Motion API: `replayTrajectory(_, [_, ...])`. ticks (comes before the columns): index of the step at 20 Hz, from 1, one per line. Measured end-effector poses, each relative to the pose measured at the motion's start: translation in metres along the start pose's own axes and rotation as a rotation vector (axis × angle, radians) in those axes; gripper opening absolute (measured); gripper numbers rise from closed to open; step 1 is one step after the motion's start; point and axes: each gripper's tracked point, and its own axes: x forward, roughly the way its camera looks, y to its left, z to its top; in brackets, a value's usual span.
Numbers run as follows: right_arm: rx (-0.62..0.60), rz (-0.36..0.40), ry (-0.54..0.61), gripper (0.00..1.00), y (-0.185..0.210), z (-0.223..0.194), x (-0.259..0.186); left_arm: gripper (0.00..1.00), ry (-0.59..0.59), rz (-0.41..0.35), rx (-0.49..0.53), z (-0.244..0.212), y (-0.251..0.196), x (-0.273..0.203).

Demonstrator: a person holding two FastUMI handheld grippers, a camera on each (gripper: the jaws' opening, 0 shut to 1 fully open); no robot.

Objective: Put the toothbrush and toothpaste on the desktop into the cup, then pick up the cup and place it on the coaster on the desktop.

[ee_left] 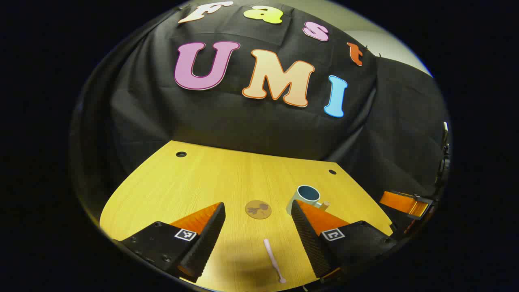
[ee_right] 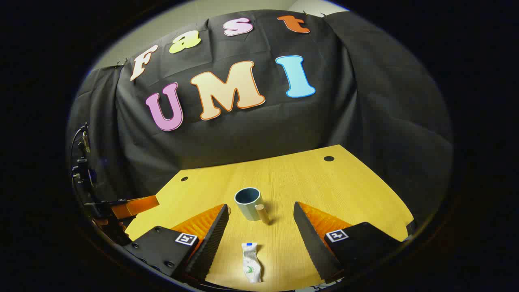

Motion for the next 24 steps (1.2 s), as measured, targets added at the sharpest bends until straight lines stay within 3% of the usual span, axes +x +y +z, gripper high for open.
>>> replayTrajectory(11, [-0.016, 0.005, 0.07, 0.98, 0.002, -0.02, 0.008, 0.95, 0.04, 0.022, 0.003, -0.011, 0.009, -0.003])
replayTrajectory(14, [-0.017, 0.017, 0.099, 0.94, 0.007, -0.025, 0.014, 0.95, 0.058, 0.026, -0.004, -0.017, 0.014, -0.004])
replayTrajectory(15, [-0.022, 0.022, 0.115, 0.98, 0.009, -0.03, 0.016, 0.95, 0.065, 0.029, -0.006, -0.019, 0.015, -0.004])
replayTrajectory(24, [-0.101, 0.065, 0.354, 0.98, 0.04, -0.094, 0.038, 0.95, 0.115, 0.101, -0.006, -0.037, 0.049, -0.012])
